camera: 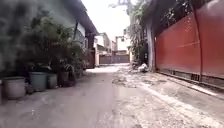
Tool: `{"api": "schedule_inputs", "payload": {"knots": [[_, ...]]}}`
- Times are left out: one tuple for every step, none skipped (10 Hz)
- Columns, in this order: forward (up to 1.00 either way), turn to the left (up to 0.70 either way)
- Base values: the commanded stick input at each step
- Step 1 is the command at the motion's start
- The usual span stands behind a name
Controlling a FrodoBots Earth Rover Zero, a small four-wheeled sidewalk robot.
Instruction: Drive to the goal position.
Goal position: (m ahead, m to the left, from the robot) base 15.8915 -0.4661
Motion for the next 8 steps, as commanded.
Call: {"api": "schedule_inputs", "payload": {"knots": [[0.7,0.0],[0.7,0.0],[0.7,0.0],[0.7,0.0],[0.7,0.0],[0.7,0.0],[0.7,0.0],[0.7,0.0]]}}
